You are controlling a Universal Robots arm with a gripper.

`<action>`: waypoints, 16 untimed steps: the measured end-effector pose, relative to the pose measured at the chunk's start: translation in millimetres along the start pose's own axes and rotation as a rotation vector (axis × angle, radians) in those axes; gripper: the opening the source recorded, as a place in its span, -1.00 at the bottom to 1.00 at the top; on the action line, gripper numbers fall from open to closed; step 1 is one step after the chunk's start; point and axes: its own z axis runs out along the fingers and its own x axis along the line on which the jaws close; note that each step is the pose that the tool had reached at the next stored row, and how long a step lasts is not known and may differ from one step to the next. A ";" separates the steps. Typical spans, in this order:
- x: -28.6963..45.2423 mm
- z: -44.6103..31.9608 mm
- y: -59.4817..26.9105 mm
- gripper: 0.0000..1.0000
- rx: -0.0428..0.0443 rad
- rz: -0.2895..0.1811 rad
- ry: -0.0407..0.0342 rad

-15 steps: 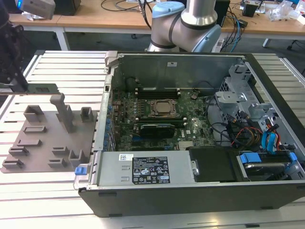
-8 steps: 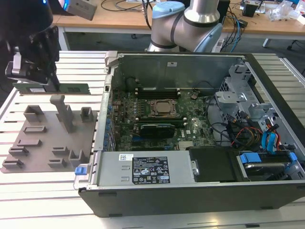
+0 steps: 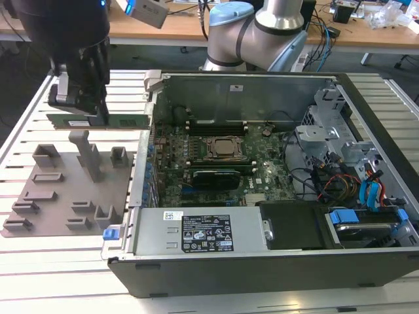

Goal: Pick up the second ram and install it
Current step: 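Pick up the second ram and move it above second insertion slot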

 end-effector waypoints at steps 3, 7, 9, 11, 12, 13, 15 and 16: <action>-1.2 -0.7 -15.4 -0.73 -0.0007 0.000 0.0000; -3.5 -2.1 -46.3 -0.73 -0.0024 0.000 0.0000; -4.1 -2.5 -53.1 -0.73 -0.0026 0.000 0.0001; -4.9 -2.9 -63.4 -0.73 -0.0029 0.000 0.0002; -5.5 -3.3 -70.6 -0.73 -0.0031 0.000 0.0002; -6.0 -3.5 -77.5 -0.73 -0.0032 0.000 0.0001; -6.6 -3.9 -85.7 -0.73 -0.0035 0.000 0.0002; -6.9 -4.1 -89.6 -0.73 -0.0036 0.000 0.0002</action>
